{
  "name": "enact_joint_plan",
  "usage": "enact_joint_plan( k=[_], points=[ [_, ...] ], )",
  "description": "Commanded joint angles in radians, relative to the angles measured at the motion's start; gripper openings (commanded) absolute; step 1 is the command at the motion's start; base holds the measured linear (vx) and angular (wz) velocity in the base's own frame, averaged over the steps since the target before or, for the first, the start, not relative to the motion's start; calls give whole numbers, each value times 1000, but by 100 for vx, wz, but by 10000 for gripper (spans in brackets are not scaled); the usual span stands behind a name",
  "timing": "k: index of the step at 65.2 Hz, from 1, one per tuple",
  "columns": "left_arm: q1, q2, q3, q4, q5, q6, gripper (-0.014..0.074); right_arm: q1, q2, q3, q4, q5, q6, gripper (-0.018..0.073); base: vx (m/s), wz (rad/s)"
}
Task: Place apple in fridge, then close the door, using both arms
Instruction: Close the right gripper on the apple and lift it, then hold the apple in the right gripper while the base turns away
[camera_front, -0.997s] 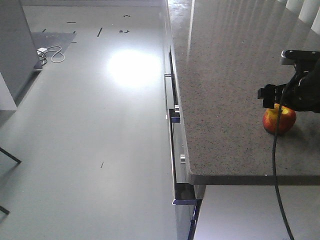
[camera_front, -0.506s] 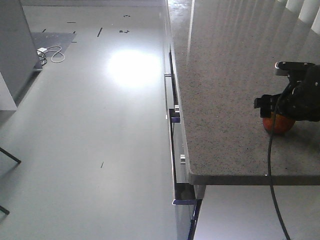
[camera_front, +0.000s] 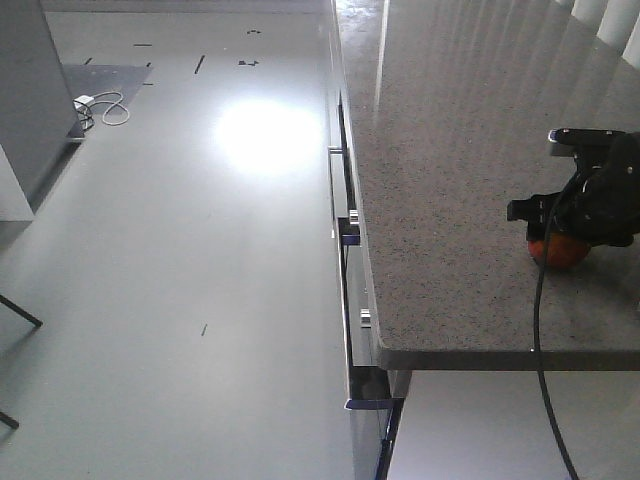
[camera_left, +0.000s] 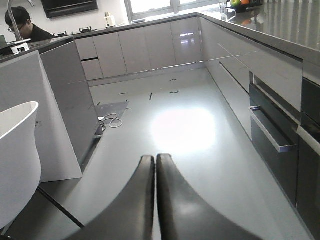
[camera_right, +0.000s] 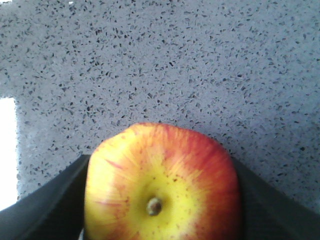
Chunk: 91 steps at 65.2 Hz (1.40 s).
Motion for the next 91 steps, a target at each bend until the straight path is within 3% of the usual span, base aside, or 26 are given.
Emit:
enact_joint_plan(
  k=[1,25,51,91],
  points=[
    [-4,-14,-17,-1,-78,-7,-6,-7,-47,-33,-17,-33,-5,368,0,0],
    [-4,-14,-17,-1,-78,-7,-6,-4,-291,-33,-3,-52,-9,223,0,0],
    [-4,-14,-17,-1,-78,-7,-6,-4,-604,-33,26,-51,-9,221,0,0],
    [-4,-14,-17,-1,-78,-7,-6,-4,-642,-30,26,-49,-9,221,0,0]
  ],
)
